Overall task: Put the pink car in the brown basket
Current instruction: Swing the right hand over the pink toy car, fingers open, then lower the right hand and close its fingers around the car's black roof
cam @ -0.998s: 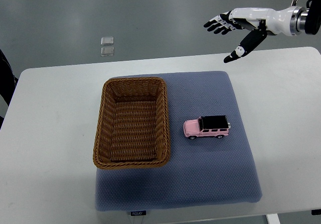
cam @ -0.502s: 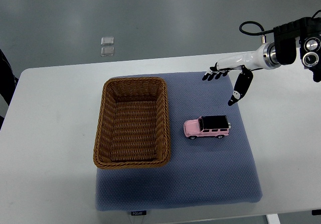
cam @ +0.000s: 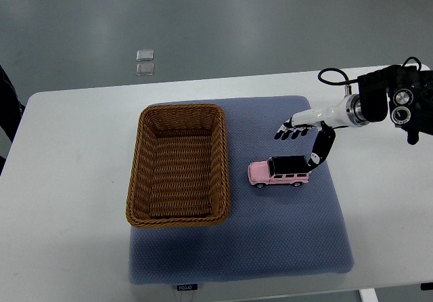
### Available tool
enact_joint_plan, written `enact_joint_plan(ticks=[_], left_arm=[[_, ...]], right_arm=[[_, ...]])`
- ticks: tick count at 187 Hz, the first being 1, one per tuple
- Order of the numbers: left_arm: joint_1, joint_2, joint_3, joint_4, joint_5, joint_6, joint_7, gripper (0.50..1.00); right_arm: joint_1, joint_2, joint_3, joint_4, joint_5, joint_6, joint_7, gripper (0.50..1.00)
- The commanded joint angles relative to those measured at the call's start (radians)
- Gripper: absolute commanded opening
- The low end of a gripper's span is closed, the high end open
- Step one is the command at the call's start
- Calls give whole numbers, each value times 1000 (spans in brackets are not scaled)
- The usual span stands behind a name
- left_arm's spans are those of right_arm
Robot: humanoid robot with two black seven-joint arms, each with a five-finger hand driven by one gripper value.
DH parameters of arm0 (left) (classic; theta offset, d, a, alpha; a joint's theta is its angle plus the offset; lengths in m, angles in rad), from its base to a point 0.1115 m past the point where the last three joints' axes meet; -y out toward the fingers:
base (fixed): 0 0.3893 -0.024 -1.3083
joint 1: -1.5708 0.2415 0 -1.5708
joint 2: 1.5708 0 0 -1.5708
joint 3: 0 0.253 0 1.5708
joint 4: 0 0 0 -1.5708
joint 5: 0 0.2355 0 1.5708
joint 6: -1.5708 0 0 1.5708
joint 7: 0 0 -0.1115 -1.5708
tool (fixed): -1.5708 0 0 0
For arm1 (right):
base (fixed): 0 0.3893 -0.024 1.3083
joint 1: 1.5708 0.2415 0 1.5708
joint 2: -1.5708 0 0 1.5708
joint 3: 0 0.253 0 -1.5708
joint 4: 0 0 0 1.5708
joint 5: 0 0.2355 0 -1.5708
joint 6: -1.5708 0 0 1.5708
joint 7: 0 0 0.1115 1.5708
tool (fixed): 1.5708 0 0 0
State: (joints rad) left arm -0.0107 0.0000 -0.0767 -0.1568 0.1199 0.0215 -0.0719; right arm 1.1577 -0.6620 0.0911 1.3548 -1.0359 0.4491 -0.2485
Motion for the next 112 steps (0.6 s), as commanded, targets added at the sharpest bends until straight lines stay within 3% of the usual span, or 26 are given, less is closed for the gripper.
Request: enact_joint_plan(ticks=[1, 44, 112], left_arm=[[0, 0, 0, 0, 0, 0, 0, 1000], [0, 0, 0, -1, 1, 0, 0, 1000], [0, 0, 0, 0, 0, 0, 0, 1000]], right_arm=[[-6, -2, 1, 0, 45, -20, -5, 885], [-46, 25, -2, 1, 88, -67, -2, 907], [-79, 88, -4, -32, -47, -96, 5, 907]])
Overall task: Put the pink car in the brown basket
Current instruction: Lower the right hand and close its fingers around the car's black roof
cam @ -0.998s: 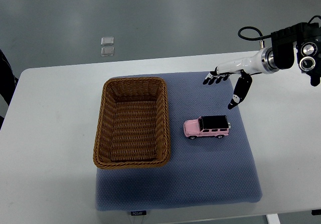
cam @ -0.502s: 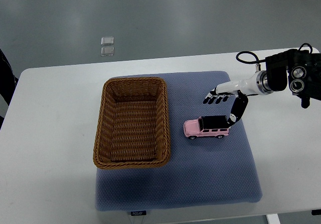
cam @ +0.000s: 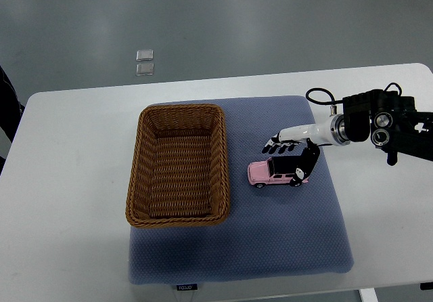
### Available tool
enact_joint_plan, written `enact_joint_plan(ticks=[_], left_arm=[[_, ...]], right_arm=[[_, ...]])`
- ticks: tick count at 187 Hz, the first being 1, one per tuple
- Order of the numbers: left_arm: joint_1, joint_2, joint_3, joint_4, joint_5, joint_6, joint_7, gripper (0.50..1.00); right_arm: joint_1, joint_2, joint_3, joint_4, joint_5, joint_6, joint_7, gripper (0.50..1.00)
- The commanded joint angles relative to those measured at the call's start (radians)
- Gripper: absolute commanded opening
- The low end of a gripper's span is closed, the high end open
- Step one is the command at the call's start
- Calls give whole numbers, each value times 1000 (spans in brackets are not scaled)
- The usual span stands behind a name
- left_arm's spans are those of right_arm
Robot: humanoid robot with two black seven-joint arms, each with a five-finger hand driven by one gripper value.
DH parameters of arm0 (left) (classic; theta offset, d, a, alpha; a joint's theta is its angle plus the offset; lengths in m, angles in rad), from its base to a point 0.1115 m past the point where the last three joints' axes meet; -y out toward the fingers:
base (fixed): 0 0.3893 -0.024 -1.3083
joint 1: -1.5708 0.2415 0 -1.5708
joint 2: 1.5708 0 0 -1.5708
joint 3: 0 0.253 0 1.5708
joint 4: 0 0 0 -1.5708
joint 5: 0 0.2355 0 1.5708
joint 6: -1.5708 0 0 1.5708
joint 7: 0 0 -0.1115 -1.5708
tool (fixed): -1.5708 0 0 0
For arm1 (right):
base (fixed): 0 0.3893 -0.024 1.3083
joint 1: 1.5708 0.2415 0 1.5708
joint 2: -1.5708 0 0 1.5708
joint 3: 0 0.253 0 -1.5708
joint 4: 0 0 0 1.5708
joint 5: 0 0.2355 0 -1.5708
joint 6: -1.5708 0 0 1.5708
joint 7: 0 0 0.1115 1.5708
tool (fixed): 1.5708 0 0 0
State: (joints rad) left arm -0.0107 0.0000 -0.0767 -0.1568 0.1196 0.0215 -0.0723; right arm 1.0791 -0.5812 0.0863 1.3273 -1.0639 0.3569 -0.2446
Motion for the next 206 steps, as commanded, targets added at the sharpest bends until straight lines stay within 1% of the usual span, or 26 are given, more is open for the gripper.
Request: enact_joint_plan(ticks=[1, 37, 61, 80, 87, 96, 98, 99, 107, 114, 121, 138, 155, 158, 159, 161, 171, 172, 173, 174, 175, 176, 177, 178, 180, 206], left_arm=[[0, 0, 0, 0, 0, 0, 0, 1000], [0, 0, 0, 0, 0, 0, 0, 1000], [0, 0, 0, 0, 2, 0, 0, 1000], [0, 0, 0, 0, 0, 0, 0, 1000], [0, 0, 0, 0, 0, 0, 0, 1000], [0, 0, 0, 0, 0, 0, 0, 1000], [0, 0, 0, 0, 0, 0, 0, 1000], [0, 0, 0, 0, 0, 0, 0, 1000], [0, 0, 0, 0, 0, 0, 0, 1000], [0, 0, 0, 0, 0, 0, 0, 1000], [0, 0, 0, 0, 0, 0, 0, 1000], [0, 0, 0, 0, 0, 0, 0, 1000], [0, 0, 0, 0, 0, 0, 0, 1000], [0, 0, 0, 0, 0, 0, 0, 1000], [0, 0, 0, 0, 0, 0, 0, 1000], [0, 0, 0, 0, 0, 0, 0, 1000], [0, 0, 0, -1, 0, 0, 0, 1000], [0, 0, 0, -1, 0, 0, 0, 1000], [0, 0, 0, -1, 0, 0, 0, 1000], [0, 0, 0, 0, 0, 0, 0, 1000], [0, 0, 0, 0, 0, 0, 0, 1000], [0, 0, 0, -1, 2, 0, 0, 1000], [0, 0, 0, -1, 2, 0, 0, 1000], [0, 0, 0, 0, 0, 0, 0, 1000], [0, 0, 0, 0, 0, 0, 0, 1000], [0, 0, 0, 0, 2, 0, 0, 1000]], right_arm=[[-1, 8, 1, -5, -21, -4, 1, 907], [-18, 35, -2, -10, -114, -4, 4, 901], [-19, 37, -2, -8, -130, -3, 4, 901], [-19, 41, -2, -8, -159, -3, 4, 891], [-19, 47, -2, -8, -174, -3, 4, 870], [-19, 50, -2, -10, -183, 1, 4, 856], [-19, 50, -3, -8, -185, 1, 4, 848], [-19, 50, -3, -8, -188, 1, 5, 836], [-19, 50, -2, -10, -199, 4, 4, 803], [-18, 50, -3, -10, -206, 7, 5, 789], [-18, 50, -3, -8, -214, 8, 5, 758], [-18, 50, -3, -8, -218, 11, 5, 709], [-18, 50, -14, -8, -232, 19, 5, 637], [-16, 50, -14, -8, -234, 19, 5, 631], [-16, 50, -14, -8, -235, 20, 5, 621], [-16, 50, -14, -8, -235, 21, 5, 621], [-16, 50, -14, -7, -235, 22, 5, 570], [-16, 50, -14, -7, -235, 24, 5, 556], [-16, 50, -14, -7, -235, 24, 5, 556], [-16, 50, -14, -7, -235, 25, 5, 539], [-16, 50, -14, -7, -235, 25, 5, 539], [-16, 50, -14, -7, -235, 25, 5, 523], [-16, 50, -14, -7, -235, 25, 5, 523], [-15, 50, -14, -7, -235, 27, 5, 509], [-15, 52, -14, -7, -235, 28, 5, 500], [-4, 49, -13, -5, -232, 40, 5, 500]])
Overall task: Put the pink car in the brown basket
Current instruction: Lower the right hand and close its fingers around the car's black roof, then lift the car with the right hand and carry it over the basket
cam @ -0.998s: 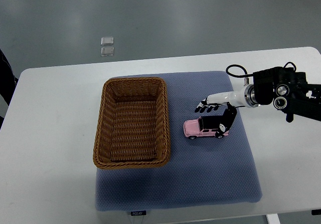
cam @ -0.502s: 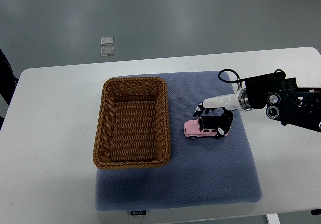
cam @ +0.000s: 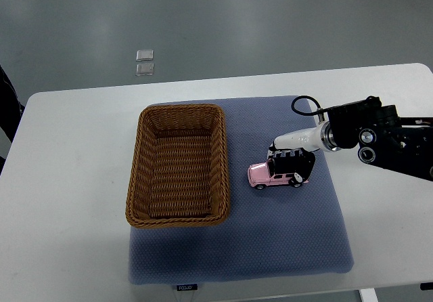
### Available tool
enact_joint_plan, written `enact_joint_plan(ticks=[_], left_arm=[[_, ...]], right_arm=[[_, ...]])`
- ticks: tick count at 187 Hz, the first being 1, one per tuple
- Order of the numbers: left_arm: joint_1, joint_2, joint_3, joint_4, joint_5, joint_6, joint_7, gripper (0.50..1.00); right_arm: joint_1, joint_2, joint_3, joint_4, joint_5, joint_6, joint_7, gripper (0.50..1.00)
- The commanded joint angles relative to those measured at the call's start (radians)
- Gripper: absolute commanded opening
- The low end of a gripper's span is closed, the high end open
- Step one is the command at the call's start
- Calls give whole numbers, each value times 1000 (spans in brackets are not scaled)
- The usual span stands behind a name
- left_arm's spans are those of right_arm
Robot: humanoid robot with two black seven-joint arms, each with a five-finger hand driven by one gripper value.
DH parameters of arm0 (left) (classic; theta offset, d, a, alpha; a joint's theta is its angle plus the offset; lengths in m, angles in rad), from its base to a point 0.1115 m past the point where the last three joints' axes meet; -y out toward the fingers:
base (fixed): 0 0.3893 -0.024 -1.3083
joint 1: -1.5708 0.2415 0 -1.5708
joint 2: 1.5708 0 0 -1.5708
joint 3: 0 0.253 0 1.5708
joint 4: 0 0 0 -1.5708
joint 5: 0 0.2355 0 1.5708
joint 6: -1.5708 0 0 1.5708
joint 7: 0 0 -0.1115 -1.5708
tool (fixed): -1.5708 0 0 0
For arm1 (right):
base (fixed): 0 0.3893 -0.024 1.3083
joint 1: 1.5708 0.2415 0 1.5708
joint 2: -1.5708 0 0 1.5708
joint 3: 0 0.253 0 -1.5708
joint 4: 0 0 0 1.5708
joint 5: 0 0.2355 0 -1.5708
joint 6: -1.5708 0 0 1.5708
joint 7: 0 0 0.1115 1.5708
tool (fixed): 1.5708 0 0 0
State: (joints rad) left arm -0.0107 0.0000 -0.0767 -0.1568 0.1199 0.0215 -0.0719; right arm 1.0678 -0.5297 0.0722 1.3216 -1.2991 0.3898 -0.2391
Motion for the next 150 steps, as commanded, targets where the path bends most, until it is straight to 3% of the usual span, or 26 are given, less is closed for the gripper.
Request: enact_joint_plan(ticks=[1, 90, 150], left_arm=[[0, 0, 0, 0, 1, 0, 0, 1000], [0, 0, 0, 0, 0, 0, 0, 1000], [0, 0, 0, 0, 0, 0, 0, 1000]], right_arm=[[8, -3, 1, 1, 3, 7, 0, 500], [98, -66, 17, -2, 32, 9, 1, 500], [296, -36, 17, -79, 129, 11, 15, 500]])
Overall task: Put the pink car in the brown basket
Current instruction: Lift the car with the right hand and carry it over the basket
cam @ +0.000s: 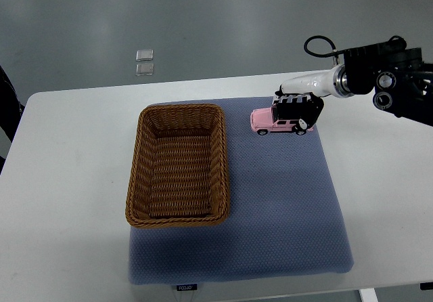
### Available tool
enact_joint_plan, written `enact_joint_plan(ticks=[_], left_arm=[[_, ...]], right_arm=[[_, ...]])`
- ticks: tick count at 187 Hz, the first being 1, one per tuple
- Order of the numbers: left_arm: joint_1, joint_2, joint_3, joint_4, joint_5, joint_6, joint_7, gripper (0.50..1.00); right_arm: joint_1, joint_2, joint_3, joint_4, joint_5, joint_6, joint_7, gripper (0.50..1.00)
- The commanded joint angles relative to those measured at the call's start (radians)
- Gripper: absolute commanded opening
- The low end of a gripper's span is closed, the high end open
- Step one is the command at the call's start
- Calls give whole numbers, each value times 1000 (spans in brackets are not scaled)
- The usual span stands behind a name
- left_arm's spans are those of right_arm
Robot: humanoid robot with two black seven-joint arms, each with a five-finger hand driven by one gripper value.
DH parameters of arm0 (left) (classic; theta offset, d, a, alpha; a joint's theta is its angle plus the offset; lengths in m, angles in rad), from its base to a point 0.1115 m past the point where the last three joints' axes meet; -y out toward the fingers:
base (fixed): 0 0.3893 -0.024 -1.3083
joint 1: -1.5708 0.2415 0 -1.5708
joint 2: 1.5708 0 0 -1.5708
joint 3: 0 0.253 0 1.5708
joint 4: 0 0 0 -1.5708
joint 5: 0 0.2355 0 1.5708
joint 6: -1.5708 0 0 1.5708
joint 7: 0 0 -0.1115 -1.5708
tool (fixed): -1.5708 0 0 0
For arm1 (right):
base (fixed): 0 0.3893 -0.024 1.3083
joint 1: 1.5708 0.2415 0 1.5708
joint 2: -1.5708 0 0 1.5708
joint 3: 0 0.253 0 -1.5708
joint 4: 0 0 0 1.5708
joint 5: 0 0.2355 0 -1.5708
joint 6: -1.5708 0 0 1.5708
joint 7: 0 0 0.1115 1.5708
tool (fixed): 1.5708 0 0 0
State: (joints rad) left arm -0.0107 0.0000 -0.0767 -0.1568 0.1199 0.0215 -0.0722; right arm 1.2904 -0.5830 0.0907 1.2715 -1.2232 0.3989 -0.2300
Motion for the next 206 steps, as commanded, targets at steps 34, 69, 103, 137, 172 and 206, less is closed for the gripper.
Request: enact_joint_plan(ticks=[34, 69, 103, 137, 172, 206], left_arm=[[0, 0, 0, 0, 1, 0, 0, 1000], [0, 0, 0, 0, 0, 0, 0, 1000], [0, 0, 0, -1, 0, 0, 0, 1000], [0, 0, 0, -1, 0, 0, 0, 1000], [0, 0, 0, 0, 0, 0, 0, 1000], [0, 0, 0, 0, 0, 0, 0, 1000]], right_arm=[[136, 132, -2, -60, 88, 12, 6, 500], [129, 264, -3, -84, 83, 9, 5, 500], [106, 399, -6, -172, 76, 6, 5, 500], [73, 477, -16, -222, 65, -2, 3, 500], [26, 538, -16, -274, 33, -5, 3, 500], [-3, 558, -16, -308, 5, -5, 3, 500]])
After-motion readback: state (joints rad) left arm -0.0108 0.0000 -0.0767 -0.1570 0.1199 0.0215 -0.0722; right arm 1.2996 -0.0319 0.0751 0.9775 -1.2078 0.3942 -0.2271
